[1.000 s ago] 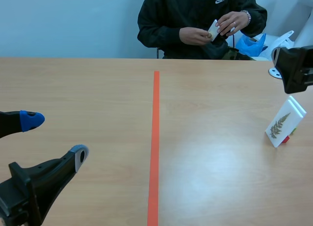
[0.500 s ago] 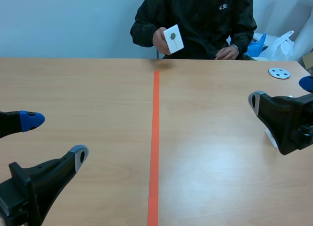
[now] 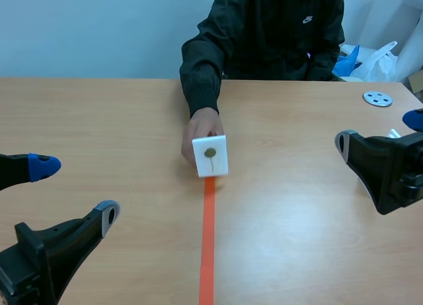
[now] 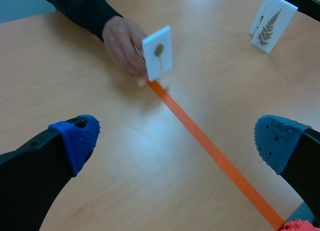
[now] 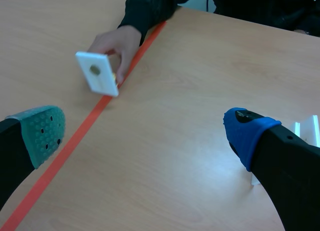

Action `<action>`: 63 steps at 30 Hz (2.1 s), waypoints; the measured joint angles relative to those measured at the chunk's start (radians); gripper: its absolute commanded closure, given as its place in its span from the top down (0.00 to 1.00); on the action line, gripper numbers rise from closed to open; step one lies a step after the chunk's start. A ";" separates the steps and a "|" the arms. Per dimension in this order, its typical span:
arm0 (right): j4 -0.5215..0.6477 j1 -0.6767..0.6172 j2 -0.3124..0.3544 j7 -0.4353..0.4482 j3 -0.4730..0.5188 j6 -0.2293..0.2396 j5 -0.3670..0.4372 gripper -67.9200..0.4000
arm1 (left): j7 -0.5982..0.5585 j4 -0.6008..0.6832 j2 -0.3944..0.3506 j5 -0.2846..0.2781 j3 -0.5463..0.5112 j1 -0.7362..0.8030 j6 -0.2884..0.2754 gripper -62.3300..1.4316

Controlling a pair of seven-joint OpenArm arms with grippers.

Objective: Sort the leaf by its shape. The table is split by an orange tape line. A compound leaf with several leaflets goes to the left side, a simple leaf with one blade goes to the right side. Return to the home posture when a red brick is placed on the table.

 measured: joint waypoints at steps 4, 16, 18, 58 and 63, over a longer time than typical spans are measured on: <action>0.000 0.000 0.000 -0.016 0.000 0.000 0.000 1.00 | 0.004 0.000 0.000 0.012 0.000 0.000 0.000 1.00; 0.000 0.000 0.000 -0.017 0.000 0.000 0.000 1.00 | 0.109 -0.001 0.000 0.015 0.000 -0.068 -0.015 1.00; 0.000 0.000 0.000 -0.017 0.000 0.000 0.000 1.00 | 0.118 -0.001 0.000 0.015 0.000 -0.079 -0.026 1.00; 0.000 0.000 0.000 -0.013 0.000 -0.023 -0.095 1.00 | -0.244 -0.871 0.066 0.265 0.595 -0.850 -0.145 1.00; 0.000 0.000 0.000 -0.013 0.000 -0.023 -0.104 1.00 | -0.308 -0.955 0.114 0.309 0.677 -0.906 -0.123 1.00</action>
